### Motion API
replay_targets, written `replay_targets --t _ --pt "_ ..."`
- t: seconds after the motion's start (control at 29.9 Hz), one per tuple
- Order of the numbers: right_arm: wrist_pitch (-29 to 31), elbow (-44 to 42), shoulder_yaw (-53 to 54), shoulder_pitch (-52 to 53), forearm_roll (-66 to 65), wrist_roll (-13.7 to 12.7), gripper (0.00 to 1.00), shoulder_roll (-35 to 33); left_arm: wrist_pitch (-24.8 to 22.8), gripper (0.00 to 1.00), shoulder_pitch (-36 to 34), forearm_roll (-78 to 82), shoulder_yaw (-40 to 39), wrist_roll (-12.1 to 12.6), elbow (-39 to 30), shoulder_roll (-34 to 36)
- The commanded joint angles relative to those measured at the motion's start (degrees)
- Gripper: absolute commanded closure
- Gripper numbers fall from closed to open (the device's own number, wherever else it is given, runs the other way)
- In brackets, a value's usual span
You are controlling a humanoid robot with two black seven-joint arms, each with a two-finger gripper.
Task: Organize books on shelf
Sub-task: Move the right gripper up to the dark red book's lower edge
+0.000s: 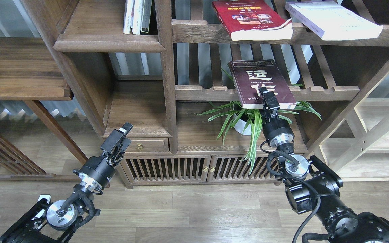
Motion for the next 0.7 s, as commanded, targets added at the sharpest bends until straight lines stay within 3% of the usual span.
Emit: replay_targets --t 0.0,0.37,0.67 --pt "-0.15 0.00 0.23 0.23 0.05 0.35 0.10 0.00 0.00 0.01 0.20 0.00 0.00 0.09 -0.01 0.00" --pt "-2.52 0.00 0.31 0.67 0.05 1.14 0.17 0.00 0.00 0.01 0.29 0.09 0.00 0.09 -0.01 0.00" --pt "-2.52 0.09 -0.30 0.58 0.05 3.07 0.43 0.00 0.00 0.01 0.20 0.09 0.08 0.26 0.07 0.00"
